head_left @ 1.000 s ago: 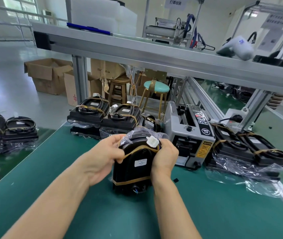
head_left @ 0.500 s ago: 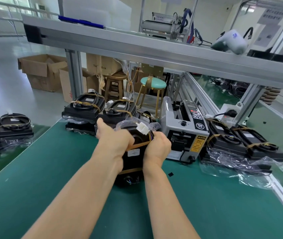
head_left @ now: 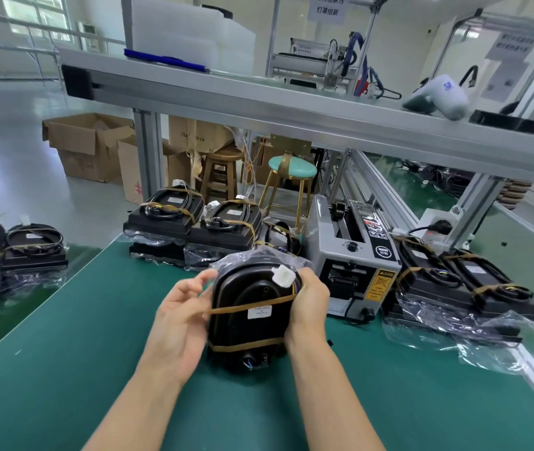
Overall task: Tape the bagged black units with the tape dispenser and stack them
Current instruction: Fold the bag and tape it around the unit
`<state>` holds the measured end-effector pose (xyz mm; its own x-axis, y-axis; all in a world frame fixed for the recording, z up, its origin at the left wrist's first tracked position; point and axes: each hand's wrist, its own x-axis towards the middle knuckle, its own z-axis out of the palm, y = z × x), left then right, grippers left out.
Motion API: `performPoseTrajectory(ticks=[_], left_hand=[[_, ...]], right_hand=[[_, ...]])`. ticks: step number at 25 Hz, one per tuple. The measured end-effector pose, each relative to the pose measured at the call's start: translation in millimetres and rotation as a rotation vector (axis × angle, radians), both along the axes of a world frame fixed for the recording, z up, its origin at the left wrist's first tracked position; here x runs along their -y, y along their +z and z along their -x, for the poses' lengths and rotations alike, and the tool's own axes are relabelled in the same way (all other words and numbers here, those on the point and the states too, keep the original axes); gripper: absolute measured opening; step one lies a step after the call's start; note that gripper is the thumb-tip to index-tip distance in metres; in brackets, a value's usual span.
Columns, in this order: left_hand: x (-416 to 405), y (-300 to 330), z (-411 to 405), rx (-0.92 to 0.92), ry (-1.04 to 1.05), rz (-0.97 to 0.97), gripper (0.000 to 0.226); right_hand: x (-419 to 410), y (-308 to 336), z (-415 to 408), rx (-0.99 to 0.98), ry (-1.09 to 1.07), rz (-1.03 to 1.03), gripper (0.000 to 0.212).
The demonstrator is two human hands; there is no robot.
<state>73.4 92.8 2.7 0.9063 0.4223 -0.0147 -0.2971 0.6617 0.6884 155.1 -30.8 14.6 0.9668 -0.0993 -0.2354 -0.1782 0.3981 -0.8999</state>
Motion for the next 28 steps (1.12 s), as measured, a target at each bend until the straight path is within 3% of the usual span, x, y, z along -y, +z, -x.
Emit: performPoseTrajectory(ticks=[2,5,6,9,11,13,16,18,20,22,25,28], left_hand=[[9,1,5,0.088,0.001,-0.156,0.014],[21,15,9,0.095,0.072,-0.578,0.048],[21,21,8,0.052,0.142,-0.657,0.046],[22,39,3,0.032,0.265,-0.761,0.014],[26,46,-2,0.01,0.301,-0.788,0.004],[26,49,-7,-0.048,0.302,-0.826,0.013],[25,52,-13,-0.124,0.259,-0.744,0.012],[27,50,-6,-0.049,0.328,-0.725,0.026],[25,39,8,0.18,0.355,-0.956,0.029],[20,33,21,0.339,0.106,-1.198,0.045],[2,32,24,0.241,-0.209,-1.316,0.078],[-4,34,22,0.13,-0.231,-1.32,0.074]], right_hand=[[0,-1,4,0.053,0.048,-0.024,0.015],[9,-3,17,0.227,0.136,0.003,0.011],[15,-4,23,0.291,0.208,-0.005,0.015],[39,-3,38,0.54,0.424,0.09,0.05],[47,6,44,0.663,0.528,0.197,0.05],[50,14,46,0.681,0.501,0.216,0.041],[46,22,46,0.629,0.382,0.225,0.011],[40,25,44,0.47,0.287,0.221,0.016],[34,26,39,0.239,0.224,0.162,0.015],[32,29,36,0.057,0.242,0.093,0.014],[32,36,34,-0.079,0.317,0.028,0.021],[41,25,38,-0.087,0.406,0.048,0.023]])
